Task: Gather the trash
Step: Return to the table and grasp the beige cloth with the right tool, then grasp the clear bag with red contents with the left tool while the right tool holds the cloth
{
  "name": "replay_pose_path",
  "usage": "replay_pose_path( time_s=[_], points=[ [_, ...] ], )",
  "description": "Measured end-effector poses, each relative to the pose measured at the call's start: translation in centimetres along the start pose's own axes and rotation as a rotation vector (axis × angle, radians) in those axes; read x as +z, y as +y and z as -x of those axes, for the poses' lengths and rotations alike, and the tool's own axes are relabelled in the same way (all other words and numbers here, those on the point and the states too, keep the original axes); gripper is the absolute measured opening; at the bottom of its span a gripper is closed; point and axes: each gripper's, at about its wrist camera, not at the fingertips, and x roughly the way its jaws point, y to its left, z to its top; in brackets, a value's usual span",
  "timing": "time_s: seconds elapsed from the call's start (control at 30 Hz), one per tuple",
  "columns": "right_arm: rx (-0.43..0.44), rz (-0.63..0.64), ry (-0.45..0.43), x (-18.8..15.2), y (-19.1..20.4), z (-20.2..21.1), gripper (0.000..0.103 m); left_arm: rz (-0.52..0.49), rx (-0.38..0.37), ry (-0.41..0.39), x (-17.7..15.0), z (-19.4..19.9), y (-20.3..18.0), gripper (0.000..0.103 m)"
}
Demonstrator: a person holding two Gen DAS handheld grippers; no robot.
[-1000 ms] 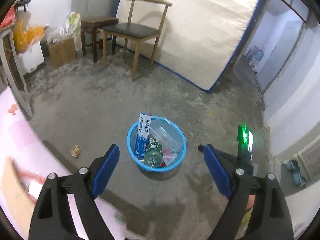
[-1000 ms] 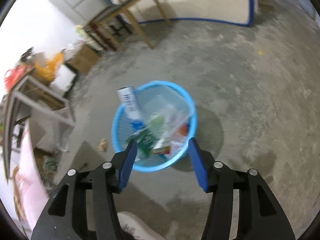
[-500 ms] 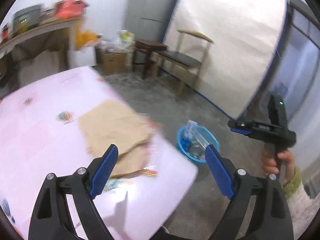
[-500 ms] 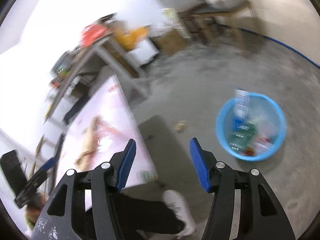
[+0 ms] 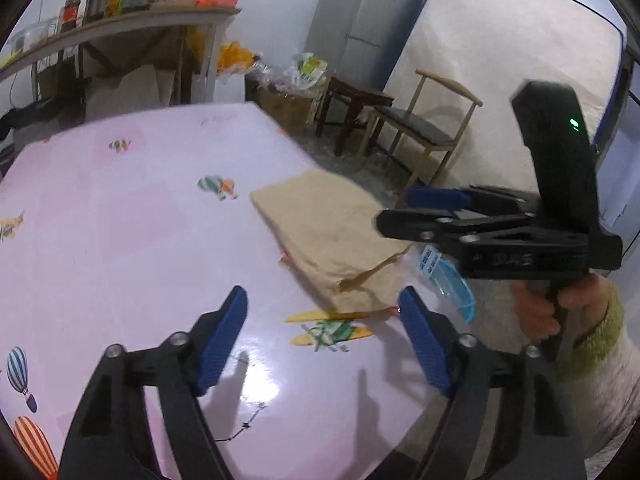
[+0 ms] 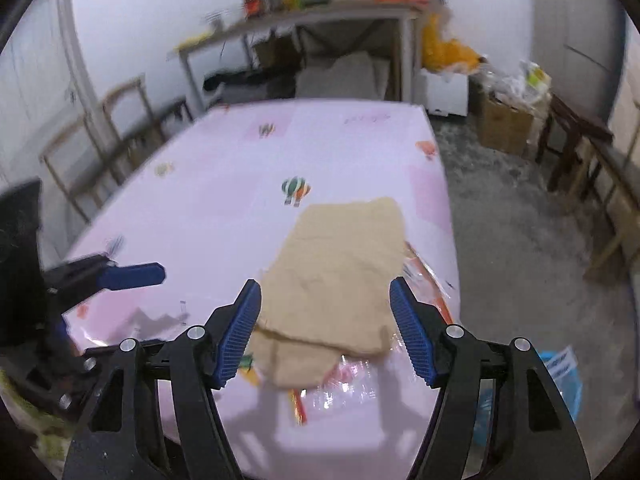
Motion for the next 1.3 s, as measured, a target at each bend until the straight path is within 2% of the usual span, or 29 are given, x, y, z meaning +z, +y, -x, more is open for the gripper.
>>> replay_pose_path(
  time_s=[0.1,0.17,0.3,0.33,0.37,0.43,0.57,0.67,0.73,0.9,1.13,1.3],
  points=[
    [-0.046,0.033,0.076,0.5,0.7,-2.7,0.062,0.051,-0.020,0.039,-0.2,-0.8,1.5,0.060],
    [-0.071,0.052,0.110,0.5,1.0,-4.0,0.059,0.075,-0.035,0.050,-0.5,-1.0,2.4,0.058],
    [-0.103,0.028,0.149,0.0,0.4,-5.6,0.047,0.089,-0.044,0.048,-0.6,-0.9,2.9,0.057],
    [-0.107,0.016,0.152,-0.1,0.3,-5.5,0.038,0.092,-0.046,0.046,-0.7,-0.8,3.1,0.056],
    [-0.097,0.003,0.155,-0.1,0.1,-5.4,0.035,0.097,-0.049,0.043,-0.8,-0.6,3.3,0.056],
    [-0.053,-0.034,0.164,0.2,0.4,-5.6,0.016,0.104,-0.049,0.035,-0.9,-0.5,3.9,0.056],
    [0.028,-0.062,0.190,-0.1,1.9,-6.0,0.004,0.119,-0.038,0.025,-1.1,0.2,4.8,0.056],
    [0.078,-0.055,0.184,-0.3,4.0,-6.2,0.004,0.141,-0.017,0.028,-2.0,1.2,5.9,0.056],
    [0.151,-0.067,0.185,-0.4,5.7,-6.6,0.004,0.153,0.001,0.029,-2.7,1.9,6.5,0.056],
    [0.257,-0.039,0.180,0.0,9.8,-7.5,0.003,0.202,0.051,0.023,-4.3,3.8,8.1,0.056],
    [0.410,-0.181,0.055,2.7,8.2,-5.1,0.003,0.228,0.088,-0.026,-5.4,6.2,9.3,0.056],
    [0.458,-0.272,-0.064,3.5,6.2,-1.3,0.003,0.216,0.055,-0.032,-5.1,6.1,9.1,0.056]
  ],
)
